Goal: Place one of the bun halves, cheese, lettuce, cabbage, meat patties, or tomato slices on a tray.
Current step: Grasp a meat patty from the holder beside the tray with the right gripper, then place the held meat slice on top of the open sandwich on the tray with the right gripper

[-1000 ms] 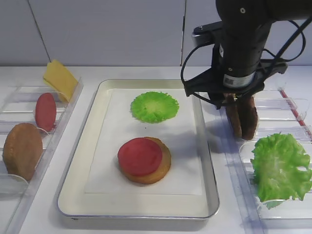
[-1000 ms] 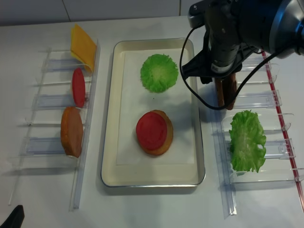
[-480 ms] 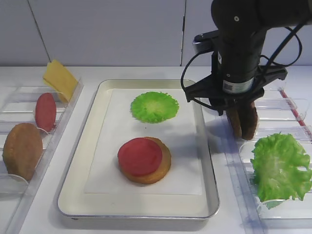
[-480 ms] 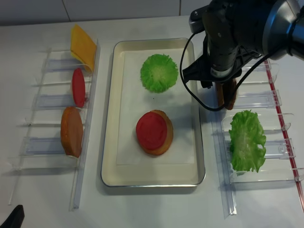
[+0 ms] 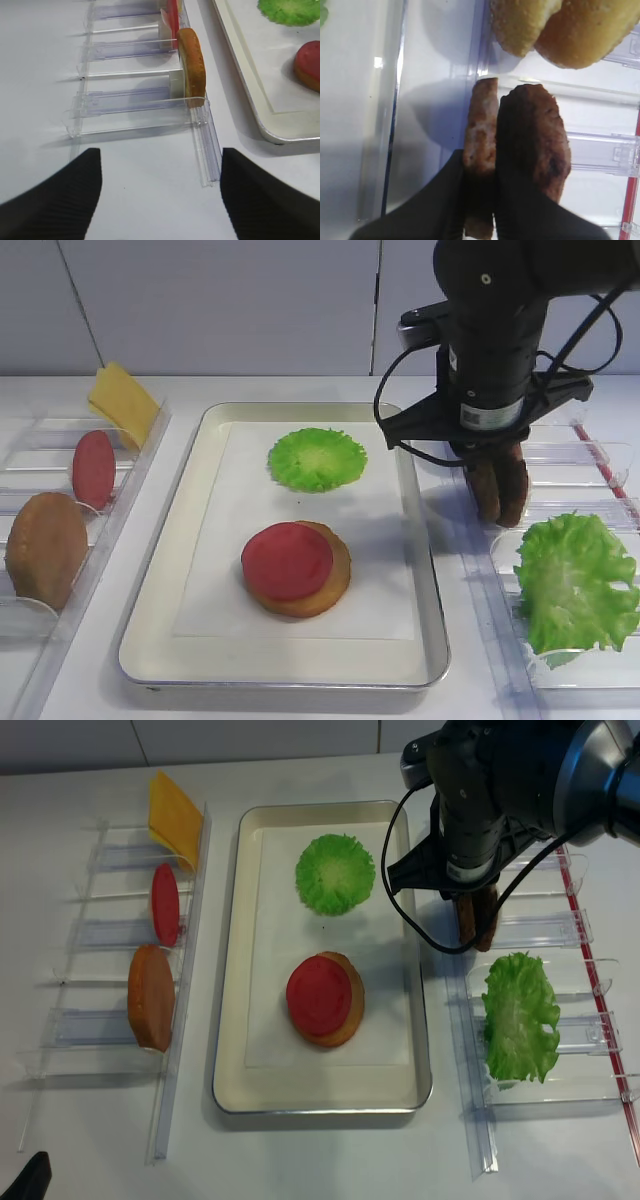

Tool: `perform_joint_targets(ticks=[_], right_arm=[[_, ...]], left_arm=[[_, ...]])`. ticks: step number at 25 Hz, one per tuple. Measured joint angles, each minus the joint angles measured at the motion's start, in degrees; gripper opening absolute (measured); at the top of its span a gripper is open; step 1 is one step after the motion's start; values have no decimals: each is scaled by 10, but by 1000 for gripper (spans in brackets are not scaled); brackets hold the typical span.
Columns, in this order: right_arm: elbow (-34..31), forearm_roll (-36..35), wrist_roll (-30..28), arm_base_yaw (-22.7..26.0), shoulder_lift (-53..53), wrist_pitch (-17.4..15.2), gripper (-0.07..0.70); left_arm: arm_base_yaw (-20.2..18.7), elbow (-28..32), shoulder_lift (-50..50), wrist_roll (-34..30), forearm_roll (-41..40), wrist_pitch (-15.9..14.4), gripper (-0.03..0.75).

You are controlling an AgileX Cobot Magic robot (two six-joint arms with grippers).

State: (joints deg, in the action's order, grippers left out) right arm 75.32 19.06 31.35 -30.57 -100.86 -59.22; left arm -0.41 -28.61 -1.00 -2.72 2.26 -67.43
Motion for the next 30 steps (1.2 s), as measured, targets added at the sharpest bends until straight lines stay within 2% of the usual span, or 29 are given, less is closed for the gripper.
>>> perform_joint_targets(ticks=[5, 10, 15, 18, 22, 30], right_arm=[[20, 0, 0, 0, -1, -20, 160], [70, -4, -4, -1, -1, -60, 160], [135, -24, -35, -1, -1, -105, 160], [166, -49, -61, -1, 1, -111, 160], [178, -63, -71, -14, 24, -116, 160], [161, -55, -72, -90, 108, -120, 160]], left_arm=[[0, 0, 0, 0, 0, 0, 473], [0, 0, 0, 0, 0, 0, 473], [0, 0, 0, 0, 0, 0, 473], [0, 0, 0, 0, 0, 0, 473], [0, 0, 0, 0, 0, 0, 473], [0, 0, 0, 0, 0, 0, 473]])
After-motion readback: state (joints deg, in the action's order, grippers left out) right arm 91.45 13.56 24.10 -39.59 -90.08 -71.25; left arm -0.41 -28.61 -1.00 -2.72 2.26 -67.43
